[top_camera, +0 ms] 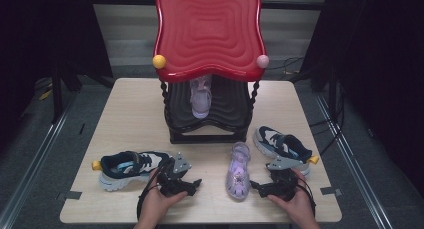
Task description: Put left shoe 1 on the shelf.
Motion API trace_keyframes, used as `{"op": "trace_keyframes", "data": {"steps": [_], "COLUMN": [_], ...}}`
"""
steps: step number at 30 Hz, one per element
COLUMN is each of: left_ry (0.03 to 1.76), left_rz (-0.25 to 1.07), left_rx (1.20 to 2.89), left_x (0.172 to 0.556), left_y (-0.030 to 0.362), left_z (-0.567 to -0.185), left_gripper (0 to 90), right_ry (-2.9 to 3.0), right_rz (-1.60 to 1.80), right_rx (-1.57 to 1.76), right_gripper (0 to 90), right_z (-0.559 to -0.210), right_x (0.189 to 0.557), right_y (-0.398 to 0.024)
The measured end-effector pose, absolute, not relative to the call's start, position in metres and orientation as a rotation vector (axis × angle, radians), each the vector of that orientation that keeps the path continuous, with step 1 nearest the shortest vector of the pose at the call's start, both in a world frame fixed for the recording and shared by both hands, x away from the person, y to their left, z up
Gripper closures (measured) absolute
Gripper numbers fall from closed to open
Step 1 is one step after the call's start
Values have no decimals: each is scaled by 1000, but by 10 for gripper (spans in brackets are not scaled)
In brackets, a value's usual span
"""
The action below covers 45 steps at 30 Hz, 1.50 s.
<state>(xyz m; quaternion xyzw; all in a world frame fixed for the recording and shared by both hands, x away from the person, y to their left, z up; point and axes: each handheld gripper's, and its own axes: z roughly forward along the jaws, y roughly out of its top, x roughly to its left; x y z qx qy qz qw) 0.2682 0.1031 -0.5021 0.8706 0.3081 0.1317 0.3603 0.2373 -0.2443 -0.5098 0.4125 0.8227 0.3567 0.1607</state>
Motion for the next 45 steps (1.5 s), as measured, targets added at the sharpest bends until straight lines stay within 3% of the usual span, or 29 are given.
{"op": "trace_keyframes", "data": {"steps": [11,25,40,45], "left_ry": [779,755,759,755], "left_rz": [316,323,323,323], "left_rx": [2242,2222,2226,2228], "left_x": [265,266,266,266], "left_y": [112,114,114,114], "left_z": [-504,-507,-507,-507], "left_gripper": [200,178,177,176], "right_ry": [2442,2476,2546,2536], "right_rz": [1022,1107,1112,1121], "right_rx": [1142,1031,931,948], "right_gripper": [158,322,619,623], "right_z": [-504,-495,-492,-494], "right_x": [233,222,221,222], "right_y": [-247,-232,-202,-199]}}
